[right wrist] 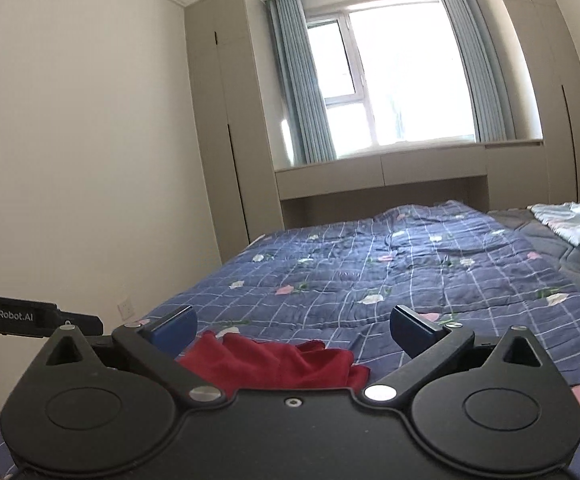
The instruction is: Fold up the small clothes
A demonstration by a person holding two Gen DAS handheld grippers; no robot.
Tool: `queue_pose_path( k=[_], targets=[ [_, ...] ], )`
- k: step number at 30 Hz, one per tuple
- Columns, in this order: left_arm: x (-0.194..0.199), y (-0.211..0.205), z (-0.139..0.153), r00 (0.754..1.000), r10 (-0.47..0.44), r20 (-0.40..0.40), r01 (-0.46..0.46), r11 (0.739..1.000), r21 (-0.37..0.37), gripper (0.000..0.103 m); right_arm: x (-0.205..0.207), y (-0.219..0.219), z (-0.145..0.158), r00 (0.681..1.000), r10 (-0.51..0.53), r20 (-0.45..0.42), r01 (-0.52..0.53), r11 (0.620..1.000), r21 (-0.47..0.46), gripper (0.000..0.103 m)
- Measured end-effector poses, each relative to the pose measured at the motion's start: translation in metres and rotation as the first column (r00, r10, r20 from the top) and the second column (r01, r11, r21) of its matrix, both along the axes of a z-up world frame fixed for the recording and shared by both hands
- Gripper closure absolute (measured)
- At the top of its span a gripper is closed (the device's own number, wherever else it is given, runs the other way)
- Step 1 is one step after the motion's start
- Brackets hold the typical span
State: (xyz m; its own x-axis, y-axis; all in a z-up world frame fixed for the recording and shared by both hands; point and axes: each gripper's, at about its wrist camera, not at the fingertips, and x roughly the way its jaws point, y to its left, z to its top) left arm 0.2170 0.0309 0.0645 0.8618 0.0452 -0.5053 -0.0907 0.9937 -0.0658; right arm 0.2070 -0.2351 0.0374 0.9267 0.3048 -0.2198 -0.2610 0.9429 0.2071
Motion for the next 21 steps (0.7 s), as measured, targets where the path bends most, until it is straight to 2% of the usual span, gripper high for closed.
queue_pose_path(
  k=[9,16,21],
  targets=[
    [-0.066,-0.002,-0.018,1.000,0.016,0.018,-0.016,1.000,-0.001,0.000,-0.069,0.002,0.000,0.999,-0.014,0.035,0.015,1.000,-0.023,0.001],
    [-0.112,-0.006,-0.041,1.000,0.008,0.006,-0.008,0.999,0.040,0.000,-0.110,0.001,-0.016,1.000,-0.029,0.007,0.029,0.999,-0.040,0.001],
    [-0.135,-0.004,-0.056,1.000,0.020,0.010,-0.020,1.000,0.019,0.000,-0.135,0.004,-0.028,0.999,-0.041,-0.002,0.041,0.998,-0.057,0.001]
  ],
)
